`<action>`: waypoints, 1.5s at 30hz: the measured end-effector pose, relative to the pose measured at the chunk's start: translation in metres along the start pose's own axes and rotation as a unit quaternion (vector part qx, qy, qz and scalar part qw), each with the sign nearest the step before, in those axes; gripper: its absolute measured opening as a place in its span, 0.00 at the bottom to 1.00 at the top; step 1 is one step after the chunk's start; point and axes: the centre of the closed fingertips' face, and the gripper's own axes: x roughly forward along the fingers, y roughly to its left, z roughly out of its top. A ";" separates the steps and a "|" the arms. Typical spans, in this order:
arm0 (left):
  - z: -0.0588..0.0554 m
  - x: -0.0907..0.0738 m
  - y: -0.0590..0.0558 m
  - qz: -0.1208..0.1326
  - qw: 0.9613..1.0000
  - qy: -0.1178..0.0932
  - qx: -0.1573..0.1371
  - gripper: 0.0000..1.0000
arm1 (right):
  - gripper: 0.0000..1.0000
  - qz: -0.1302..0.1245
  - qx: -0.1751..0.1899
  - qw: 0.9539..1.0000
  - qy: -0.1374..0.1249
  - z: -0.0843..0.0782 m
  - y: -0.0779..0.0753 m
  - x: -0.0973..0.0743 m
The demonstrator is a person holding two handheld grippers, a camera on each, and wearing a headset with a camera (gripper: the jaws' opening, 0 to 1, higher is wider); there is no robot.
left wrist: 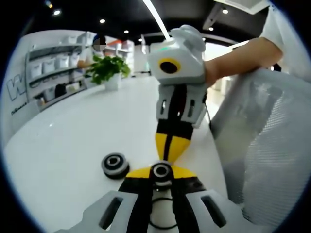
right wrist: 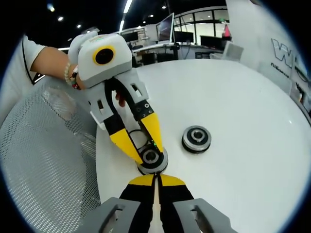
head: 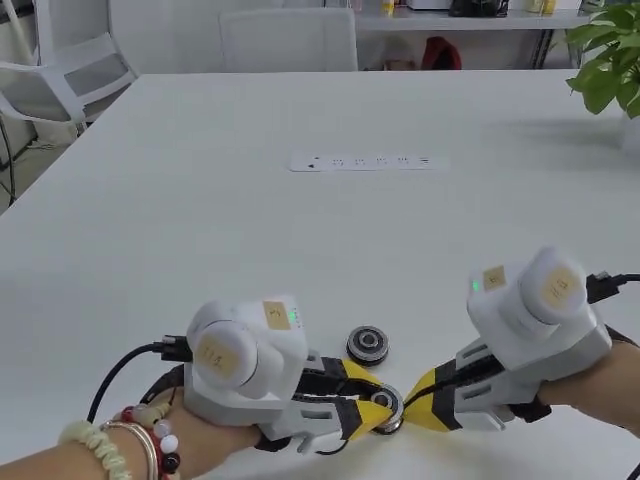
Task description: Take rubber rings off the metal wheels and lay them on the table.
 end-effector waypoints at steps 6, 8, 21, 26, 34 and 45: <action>0.000 0.000 0.000 0.001 1.000 0.001 0.002 0.14 | 0.00 0.013 0.118 0.993 -0.005 0.001 -0.004 -0.003; 0.000 0.000 0.000 0.002 1.000 0.001 0.002 0.14 | 0.00 0.017 0.142 0.990 -0.013 0.002 -0.004 -0.005; 0.000 0.001 0.000 0.000 1.000 0.003 0.003 0.14 | 0.00 0.035 0.235 0.971 -0.033 0.002 -0.003 -0.008; 0.000 0.000 0.001 0.001 1.000 0.003 0.003 0.14 | 0.00 0.038 0.265 0.963 -0.037 0.003 -0.001 -0.007; 0.000 0.001 0.001 0.002 1.000 0.004 0.002 0.14 | 0.00 0.065 0.301 0.949 -0.065 0.011 -0.002 -0.016; 0.000 0.001 0.001 0.002 1.000 0.007 0.003 0.14 | 0.00 0.075 0.296 0.950 -0.068 0.019 0.006 -0.017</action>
